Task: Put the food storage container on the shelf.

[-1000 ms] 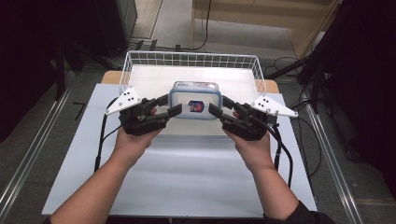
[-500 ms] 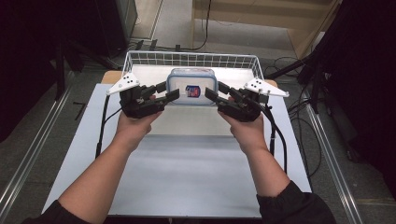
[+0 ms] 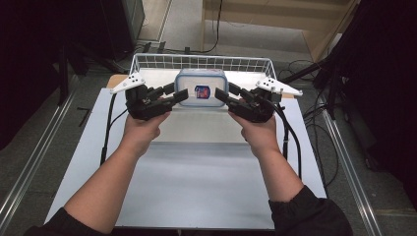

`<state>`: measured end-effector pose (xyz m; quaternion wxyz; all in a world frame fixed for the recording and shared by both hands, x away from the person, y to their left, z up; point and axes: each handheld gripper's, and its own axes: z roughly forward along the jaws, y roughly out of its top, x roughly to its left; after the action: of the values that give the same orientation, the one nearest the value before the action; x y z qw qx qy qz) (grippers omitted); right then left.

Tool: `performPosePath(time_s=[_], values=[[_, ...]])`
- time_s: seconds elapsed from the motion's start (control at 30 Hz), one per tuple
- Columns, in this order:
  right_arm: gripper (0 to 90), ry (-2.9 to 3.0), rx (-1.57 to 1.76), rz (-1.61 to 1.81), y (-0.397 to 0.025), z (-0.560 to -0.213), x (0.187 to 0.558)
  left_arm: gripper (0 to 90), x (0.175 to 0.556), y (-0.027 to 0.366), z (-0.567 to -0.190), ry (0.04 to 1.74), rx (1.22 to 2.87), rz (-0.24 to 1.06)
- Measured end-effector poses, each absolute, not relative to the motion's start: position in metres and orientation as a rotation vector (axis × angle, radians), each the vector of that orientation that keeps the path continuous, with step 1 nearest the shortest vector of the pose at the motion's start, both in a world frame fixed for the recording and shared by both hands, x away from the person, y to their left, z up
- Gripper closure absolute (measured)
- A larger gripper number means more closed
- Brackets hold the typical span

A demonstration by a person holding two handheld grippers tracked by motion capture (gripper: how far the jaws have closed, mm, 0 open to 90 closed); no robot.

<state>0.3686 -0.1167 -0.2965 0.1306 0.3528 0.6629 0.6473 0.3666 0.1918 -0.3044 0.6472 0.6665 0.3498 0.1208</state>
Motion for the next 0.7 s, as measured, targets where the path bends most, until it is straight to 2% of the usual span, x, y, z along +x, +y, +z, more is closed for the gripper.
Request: performPosePath(time_s=[0.7], values=[[51.1, 1.969, 1.152, 1.906, -0.1168, -0.3021, 0.3716, 48.5, 0.3611, 0.191, -0.3096, 0.848, 1.51, 0.271]])
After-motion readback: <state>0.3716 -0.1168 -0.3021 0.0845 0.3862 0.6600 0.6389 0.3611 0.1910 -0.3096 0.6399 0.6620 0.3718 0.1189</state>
